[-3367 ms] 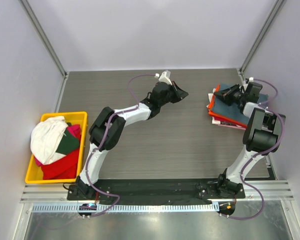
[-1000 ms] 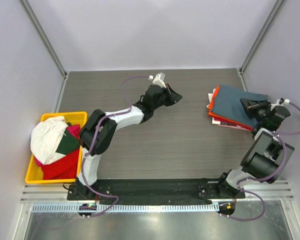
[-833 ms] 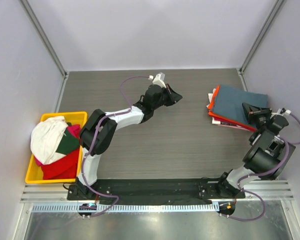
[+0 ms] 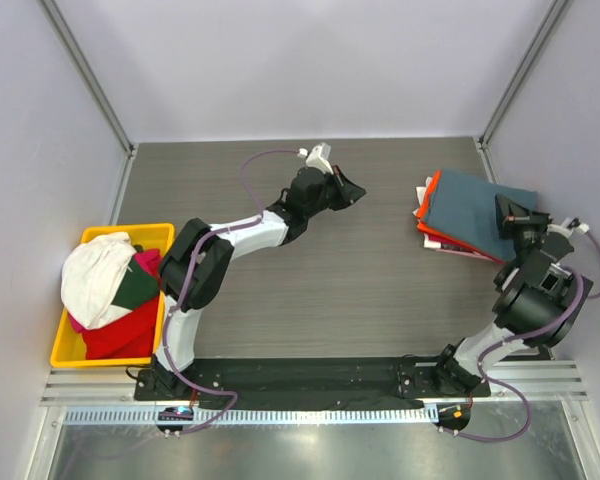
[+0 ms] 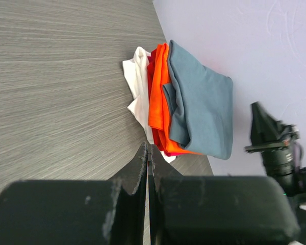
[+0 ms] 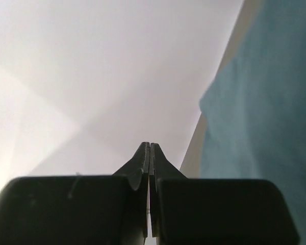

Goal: Fold and stack the t-shirts
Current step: Neatly place the folded tshirt to the corner, then reset both grippers

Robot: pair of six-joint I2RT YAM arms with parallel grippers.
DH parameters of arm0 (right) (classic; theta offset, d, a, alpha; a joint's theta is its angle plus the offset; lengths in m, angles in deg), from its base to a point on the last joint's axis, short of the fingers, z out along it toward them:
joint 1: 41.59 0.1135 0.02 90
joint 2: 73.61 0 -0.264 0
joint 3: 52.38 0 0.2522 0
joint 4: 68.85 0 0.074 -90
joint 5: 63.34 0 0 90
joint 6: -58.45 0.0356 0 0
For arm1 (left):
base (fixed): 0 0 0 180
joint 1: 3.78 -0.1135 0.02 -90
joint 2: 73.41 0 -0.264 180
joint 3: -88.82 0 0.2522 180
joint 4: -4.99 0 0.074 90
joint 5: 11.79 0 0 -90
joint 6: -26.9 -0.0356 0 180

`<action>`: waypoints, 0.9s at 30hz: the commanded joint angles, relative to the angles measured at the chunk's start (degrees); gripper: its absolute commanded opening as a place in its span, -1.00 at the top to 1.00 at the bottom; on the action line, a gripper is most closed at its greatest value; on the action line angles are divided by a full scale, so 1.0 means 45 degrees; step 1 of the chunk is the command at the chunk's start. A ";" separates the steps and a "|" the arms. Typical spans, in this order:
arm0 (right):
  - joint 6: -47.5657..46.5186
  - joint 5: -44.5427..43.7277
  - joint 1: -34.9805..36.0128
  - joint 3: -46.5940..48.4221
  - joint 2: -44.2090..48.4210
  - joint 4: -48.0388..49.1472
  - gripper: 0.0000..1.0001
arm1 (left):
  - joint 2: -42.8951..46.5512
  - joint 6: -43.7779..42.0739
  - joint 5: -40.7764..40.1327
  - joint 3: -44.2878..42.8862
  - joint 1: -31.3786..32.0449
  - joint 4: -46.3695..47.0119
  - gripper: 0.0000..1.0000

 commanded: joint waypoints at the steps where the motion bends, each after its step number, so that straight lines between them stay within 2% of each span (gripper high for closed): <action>1: -0.2228 -0.0594 0.0620 0.1143 0.1711 -0.2194 0.97 | 0.0601 -0.0483 -0.0069 -0.0597 -0.0037 0.0165 0.99; 3: -0.3885 -0.1255 0.1089 0.1787 0.3213 -0.5624 0.97 | 0.0931 -0.0853 -0.0282 -0.0636 -0.0056 -0.0224 0.99; 4: -0.5691 -0.1665 0.1807 0.2292 0.3779 -0.6856 0.98 | 0.1107 -0.1048 -0.0381 -0.0617 -0.0056 -0.0381 0.99; 5: -0.6483 -0.2636 0.2181 0.2568 0.4791 -0.9073 0.97 | 0.1302 -0.1378 -0.0517 -0.0578 -0.0056 -0.0711 0.99; 7: -0.7966 -0.3229 0.3272 0.3114 0.5559 -1.0496 0.97 | 0.2022 -0.1771 -0.0887 -0.0325 -0.0095 -0.1006 0.99; 10: -0.8559 -0.3660 0.3882 0.3505 0.6771 -1.1884 0.93 | 0.3212 -0.2240 -0.1607 0.0397 -0.0193 -0.1572 0.99; 13: -1.0138 -0.4595 0.5013 0.4227 0.7611 -1.4459 0.92 | 0.4250 -0.2572 -0.2021 0.1428 -0.0252 -0.2314 0.99; 14: -1.1110 -0.5063 0.5829 0.4269 0.7826 -1.5452 0.92 | 0.5066 -0.2651 -0.2196 0.1802 -0.0252 -0.2703 0.97; 16: -1.1703 -0.6059 0.6557 0.3785 0.8643 -1.6299 0.92 | 0.5928 -0.2768 -0.2392 0.3070 -0.0252 -0.2998 0.93; 21: -1.2505 -0.6512 0.7865 0.2164 1.0267 -1.7803 0.91 | 0.9204 -0.2847 -0.3562 0.6308 -0.0252 -0.4423 0.84; 25: -1.2390 -0.7897 0.9700 0.0193 1.1479 -1.8098 0.85 | 1.1670 -0.2671 -0.3936 0.8578 -0.0252 -0.5166 0.63; 26: -1.2157 -0.8576 0.9975 0.0110 1.1655 -1.8370 0.84 | 1.2545 -0.2652 -0.3936 0.9337 -0.0252 -0.5283 0.58; 27: -1.2213 -0.8467 1.0268 0.0032 1.1753 -1.8314 0.80 | 1.2999 -0.2632 -0.4014 0.9654 -0.0232 -0.5439 0.54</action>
